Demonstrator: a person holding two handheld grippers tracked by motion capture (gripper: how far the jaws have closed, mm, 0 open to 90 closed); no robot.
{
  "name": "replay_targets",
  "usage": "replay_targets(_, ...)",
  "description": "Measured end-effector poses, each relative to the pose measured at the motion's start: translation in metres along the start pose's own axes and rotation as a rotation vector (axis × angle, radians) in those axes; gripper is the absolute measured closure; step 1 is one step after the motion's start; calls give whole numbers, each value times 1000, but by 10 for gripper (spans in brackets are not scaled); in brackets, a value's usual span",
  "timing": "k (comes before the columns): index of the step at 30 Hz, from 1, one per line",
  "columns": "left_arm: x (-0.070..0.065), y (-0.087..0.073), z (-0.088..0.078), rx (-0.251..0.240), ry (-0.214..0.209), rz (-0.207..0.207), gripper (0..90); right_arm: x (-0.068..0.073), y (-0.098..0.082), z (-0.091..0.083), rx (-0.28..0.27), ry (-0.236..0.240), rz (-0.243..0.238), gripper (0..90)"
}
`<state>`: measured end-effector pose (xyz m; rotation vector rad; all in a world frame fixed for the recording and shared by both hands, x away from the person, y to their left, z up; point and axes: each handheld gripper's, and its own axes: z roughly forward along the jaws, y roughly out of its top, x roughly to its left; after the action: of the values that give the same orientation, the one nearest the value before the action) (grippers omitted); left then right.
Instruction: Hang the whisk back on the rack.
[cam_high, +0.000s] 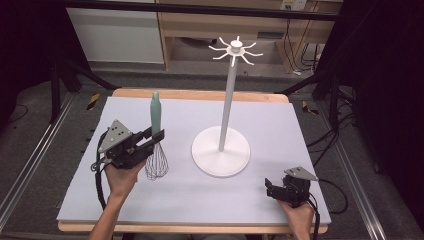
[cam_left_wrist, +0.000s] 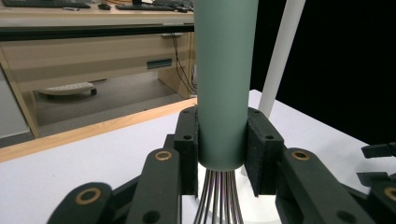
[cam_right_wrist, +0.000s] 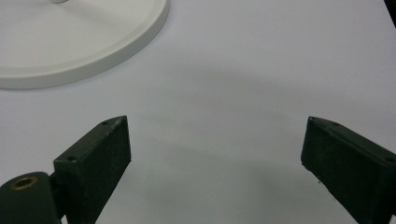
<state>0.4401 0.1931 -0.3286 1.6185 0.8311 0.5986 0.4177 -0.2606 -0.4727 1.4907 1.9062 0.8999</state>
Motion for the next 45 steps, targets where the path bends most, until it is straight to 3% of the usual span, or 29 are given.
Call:
replay_targets(18,-15,27,9,-4,-37,48,684,0,0,0,-1,1,-3,89)
replay_targets(45,-29,62,27,-6,-95,63,684,0,1,0,-4,3,-1,89)
